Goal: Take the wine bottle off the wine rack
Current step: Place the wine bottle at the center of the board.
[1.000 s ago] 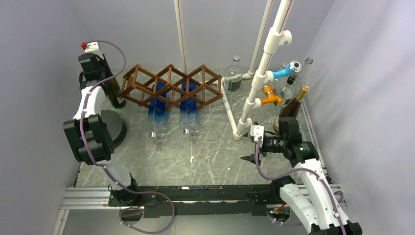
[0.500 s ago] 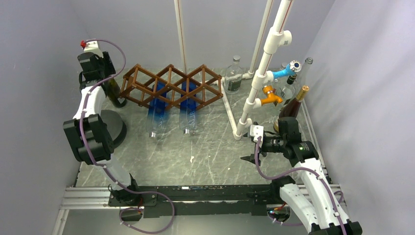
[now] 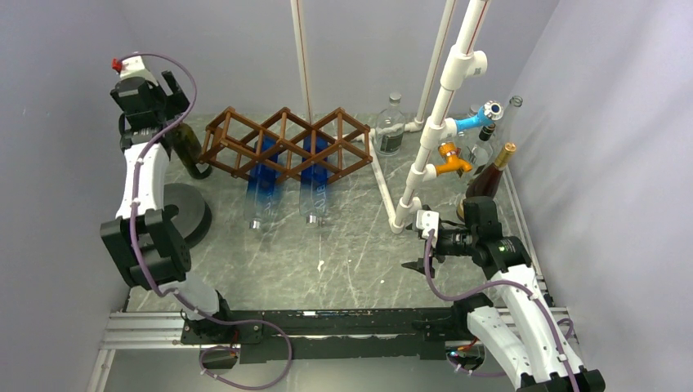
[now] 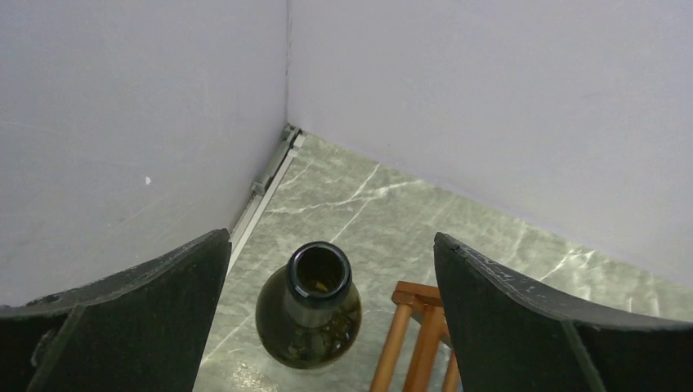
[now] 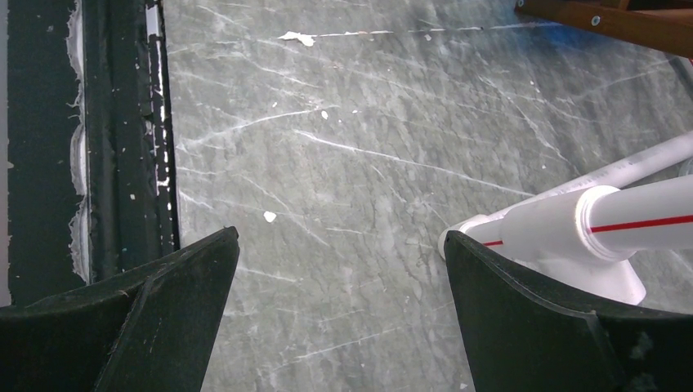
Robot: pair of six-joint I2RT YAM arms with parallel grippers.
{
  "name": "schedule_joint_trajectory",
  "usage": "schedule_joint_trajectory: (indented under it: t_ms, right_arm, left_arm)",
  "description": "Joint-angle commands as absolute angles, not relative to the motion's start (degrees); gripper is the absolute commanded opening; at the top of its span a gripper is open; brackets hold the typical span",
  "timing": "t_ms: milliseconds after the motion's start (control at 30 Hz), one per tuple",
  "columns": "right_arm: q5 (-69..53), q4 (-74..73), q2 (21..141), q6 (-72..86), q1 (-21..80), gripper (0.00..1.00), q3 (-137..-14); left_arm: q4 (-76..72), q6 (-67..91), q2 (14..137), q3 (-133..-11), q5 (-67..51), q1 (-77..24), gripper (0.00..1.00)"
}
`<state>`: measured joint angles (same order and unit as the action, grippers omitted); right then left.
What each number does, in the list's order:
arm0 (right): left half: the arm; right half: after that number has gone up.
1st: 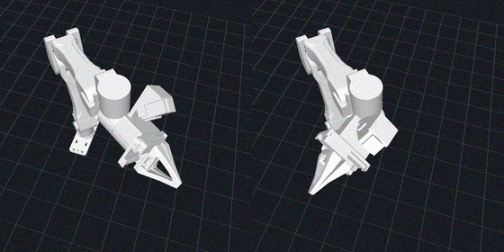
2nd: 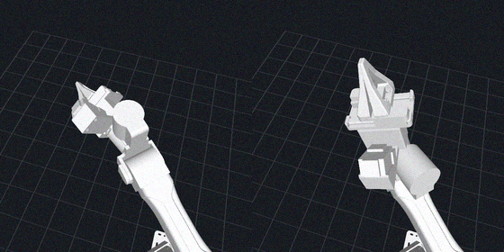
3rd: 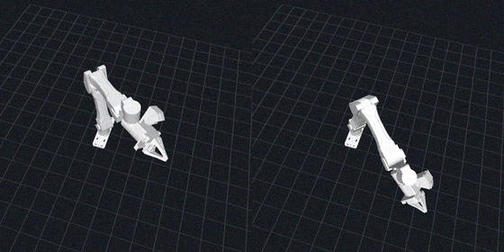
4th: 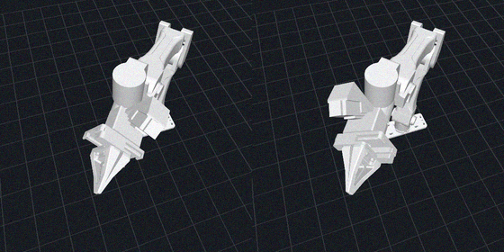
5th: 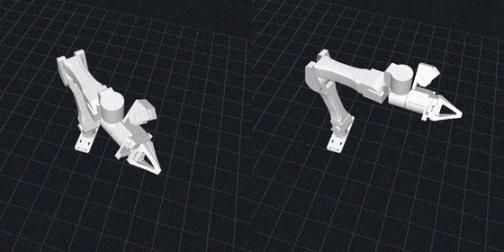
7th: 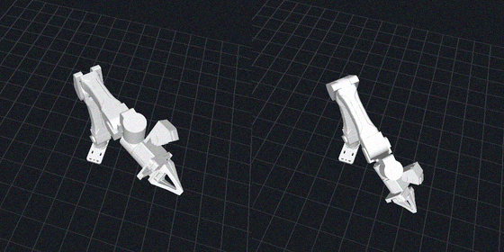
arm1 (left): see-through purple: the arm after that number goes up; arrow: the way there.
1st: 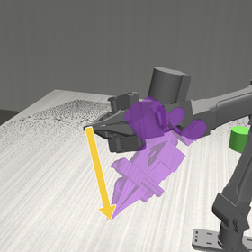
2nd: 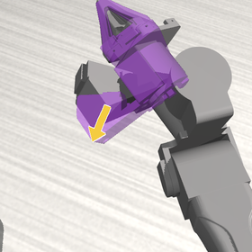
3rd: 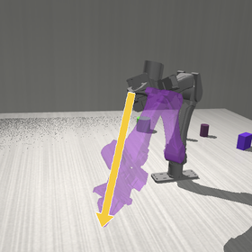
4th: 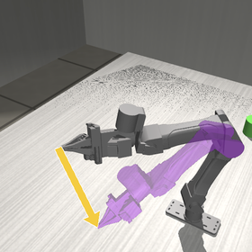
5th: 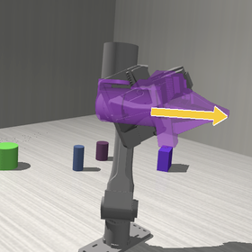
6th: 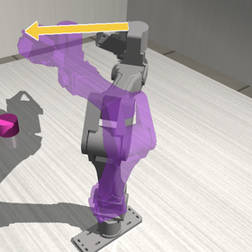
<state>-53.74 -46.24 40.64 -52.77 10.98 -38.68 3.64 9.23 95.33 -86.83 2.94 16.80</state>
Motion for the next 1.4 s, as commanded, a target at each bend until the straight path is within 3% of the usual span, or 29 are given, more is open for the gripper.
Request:
schedule_joint_trajectory:
  t_ms: [0, 233, 800, 1100, 1367]
  right_arm:
    - [-53.20, -44.12, 39.74, -53.37, 11.22, 1.00, -38.67]
    - [-52.49, -43.88, 40.08, -53.61, 11.24, 1.00, -38.38]
    - [-51.87, -43.25, 40.53, -53.28, 11.25, 1.00, -37.89]
    - [-51.68, -43.00, 40.77, -53.09, 11.25, 1.00, -37.73]
    - [-51.51, -42.95, 40.63, -53.17, 11.23, 1.00, -37.55]
  left_arm:
    - [3.59, 16.58, 86.68, -85.66, 2.76, 17.06, 1.00]
    - [4.35, 26.37, 76.16, -73.88, 0.53, 18.44, 1.00]
    - [11.77, 41.48, 45.85, -51.10, -18.23, 19.41, 1.00]
    - [21.41, 39.93, 40.13, -48.78, -28.77, 19.34, 1.00]
    - [18.40, 37.69, 35.27, -41.20, -37.24, 19.34, 1.00]
